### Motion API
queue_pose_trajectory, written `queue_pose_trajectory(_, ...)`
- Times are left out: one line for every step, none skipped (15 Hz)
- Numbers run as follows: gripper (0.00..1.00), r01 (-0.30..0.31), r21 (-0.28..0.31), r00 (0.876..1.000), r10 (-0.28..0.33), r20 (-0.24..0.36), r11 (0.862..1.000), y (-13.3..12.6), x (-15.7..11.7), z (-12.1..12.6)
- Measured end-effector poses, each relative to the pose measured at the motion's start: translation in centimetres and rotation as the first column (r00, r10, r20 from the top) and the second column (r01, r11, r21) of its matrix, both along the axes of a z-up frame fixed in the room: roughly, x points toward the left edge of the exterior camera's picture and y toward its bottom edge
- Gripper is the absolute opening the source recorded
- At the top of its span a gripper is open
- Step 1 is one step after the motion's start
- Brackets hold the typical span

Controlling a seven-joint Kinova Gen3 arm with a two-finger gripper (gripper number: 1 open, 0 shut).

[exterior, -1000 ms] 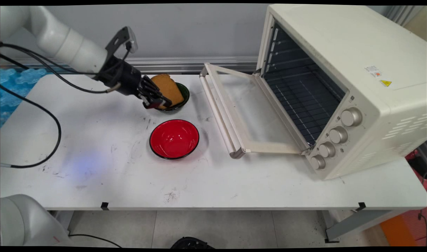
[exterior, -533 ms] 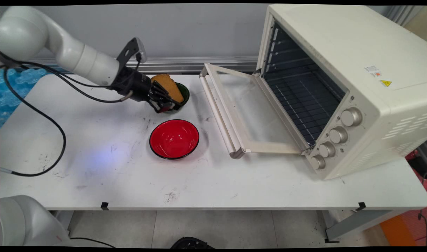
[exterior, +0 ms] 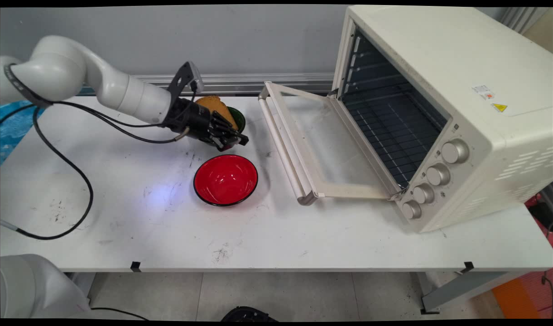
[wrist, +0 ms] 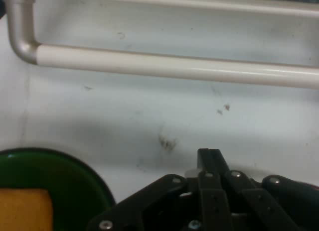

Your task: Close the oven

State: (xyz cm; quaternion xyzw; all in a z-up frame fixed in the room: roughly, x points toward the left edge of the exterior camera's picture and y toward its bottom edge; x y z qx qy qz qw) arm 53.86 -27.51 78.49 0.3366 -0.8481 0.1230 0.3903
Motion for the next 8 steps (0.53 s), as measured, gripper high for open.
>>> queue_pose_trajectory(0.00,0.001,-0.003,1.000,-0.001,-0.008,1.000,-0.1,-0.2,-0.4)
queue_pose_trajectory(0.00,0.001,-0.006,1.000,-0.001,-0.014,1.000,-0.2,-0.4,-0.7)
queue_pose_trajectory(0.00,0.003,-0.010,1.000,-0.003,-0.023,1.000,-0.4,-0.7,-1.0)
queue_pose_trajectory(0.00,0.004,-0.014,1.000,-0.004,-0.030,1.000,-0.5,-0.9,-1.3)
queue_pose_trajectory(0.00,0.005,-0.017,0.999,-0.006,-0.037,1.000,-0.6,-1.2,-1.5)
queue_pose_trajectory(0.00,0.006,-0.021,0.999,-0.007,-0.044,1.000,-0.8,-1.4,-1.7)
queue_pose_trajectory(0.00,0.008,-0.024,0.999,-0.009,-0.051,1.000,-0.9,-1.7,-1.8)
queue_pose_trajectory(0.00,0.009,-0.027,0.998,-0.011,-0.057,1.000,-1.0,-1.9,-1.9)
